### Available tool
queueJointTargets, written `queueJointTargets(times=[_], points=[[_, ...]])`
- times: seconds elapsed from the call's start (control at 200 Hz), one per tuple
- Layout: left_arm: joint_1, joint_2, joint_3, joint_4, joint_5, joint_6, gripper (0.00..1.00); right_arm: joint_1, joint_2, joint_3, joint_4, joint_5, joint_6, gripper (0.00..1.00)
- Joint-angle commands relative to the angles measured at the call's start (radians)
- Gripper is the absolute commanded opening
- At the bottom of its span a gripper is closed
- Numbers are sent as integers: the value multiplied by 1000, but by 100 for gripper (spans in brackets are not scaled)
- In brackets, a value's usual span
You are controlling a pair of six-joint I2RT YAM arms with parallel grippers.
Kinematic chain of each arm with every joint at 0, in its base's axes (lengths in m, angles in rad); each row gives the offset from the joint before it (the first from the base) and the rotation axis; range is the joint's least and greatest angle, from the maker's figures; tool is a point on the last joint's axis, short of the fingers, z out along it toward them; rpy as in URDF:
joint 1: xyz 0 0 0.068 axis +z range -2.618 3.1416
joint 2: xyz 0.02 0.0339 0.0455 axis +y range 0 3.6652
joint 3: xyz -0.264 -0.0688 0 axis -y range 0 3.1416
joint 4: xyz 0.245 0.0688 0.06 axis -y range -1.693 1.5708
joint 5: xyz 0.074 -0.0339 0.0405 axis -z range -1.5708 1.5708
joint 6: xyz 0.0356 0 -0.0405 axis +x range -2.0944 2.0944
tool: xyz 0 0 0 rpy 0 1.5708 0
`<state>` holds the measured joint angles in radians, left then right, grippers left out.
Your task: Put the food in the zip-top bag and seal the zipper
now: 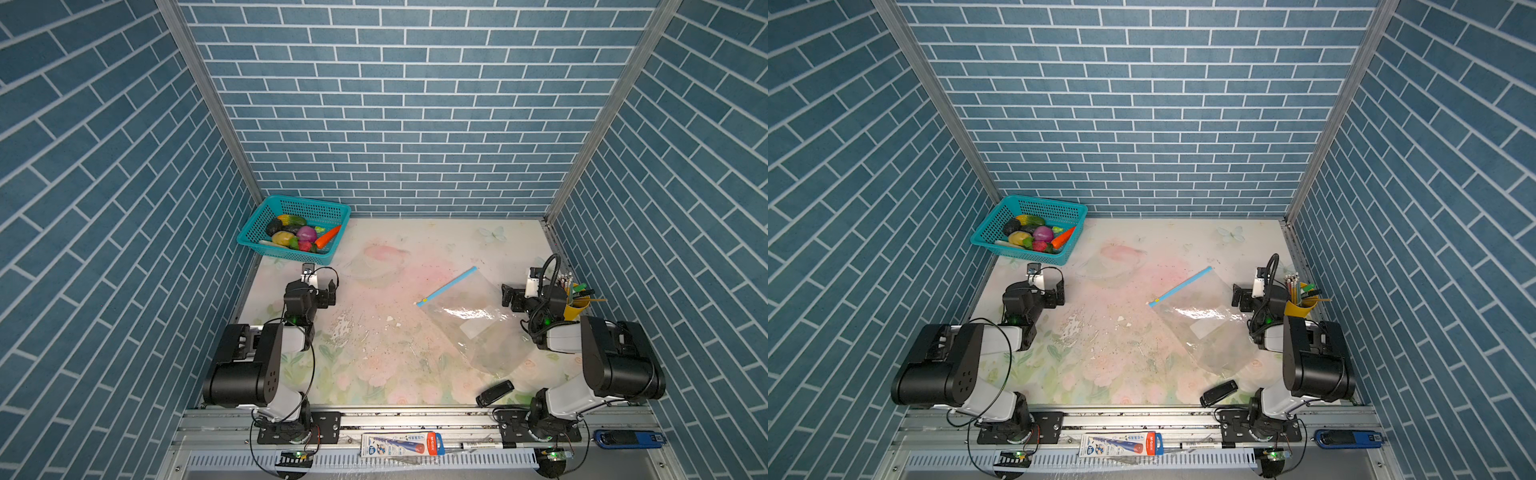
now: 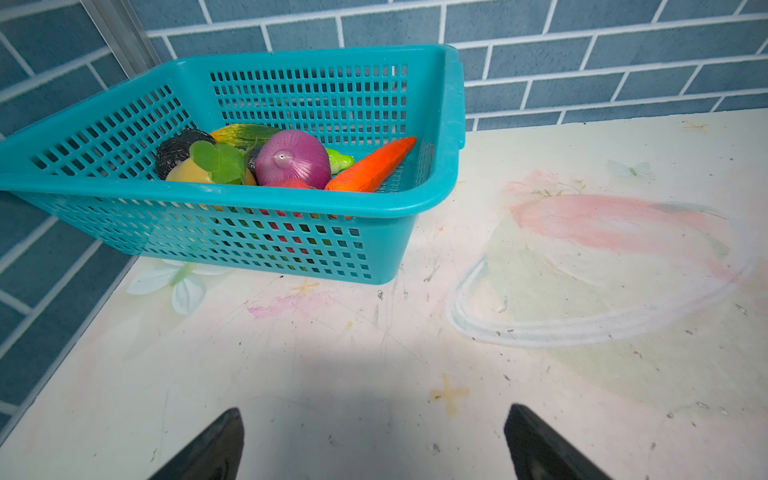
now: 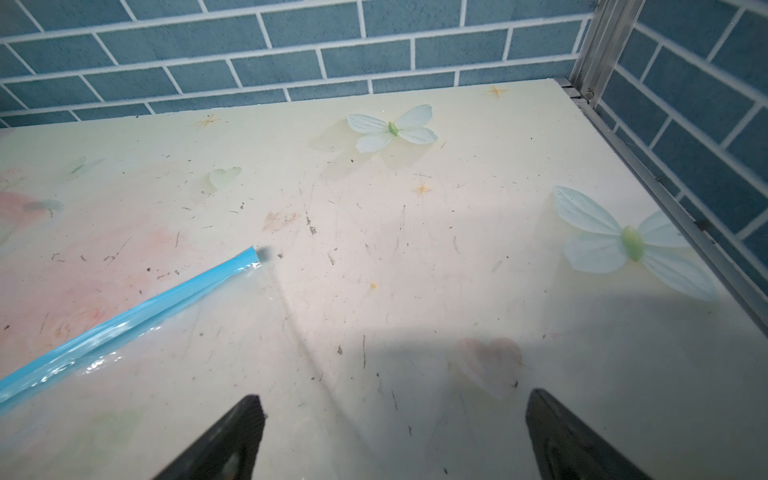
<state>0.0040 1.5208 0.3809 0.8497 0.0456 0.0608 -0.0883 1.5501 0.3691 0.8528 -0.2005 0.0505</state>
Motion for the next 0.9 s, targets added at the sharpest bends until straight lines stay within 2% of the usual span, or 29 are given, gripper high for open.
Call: queueJointTargets(times=[0.0, 0.125, 0.895], points=[[-4, 7, 9, 7, -6, 7, 99, -4, -8, 17, 29, -15, -21, 99], [-4, 7, 9, 8, -6, 6, 99, -4, -9, 19, 23, 54, 0, 99], [-5, 7, 9, 6, -9, 8, 99, 10, -11, 16, 24, 69, -15, 99]])
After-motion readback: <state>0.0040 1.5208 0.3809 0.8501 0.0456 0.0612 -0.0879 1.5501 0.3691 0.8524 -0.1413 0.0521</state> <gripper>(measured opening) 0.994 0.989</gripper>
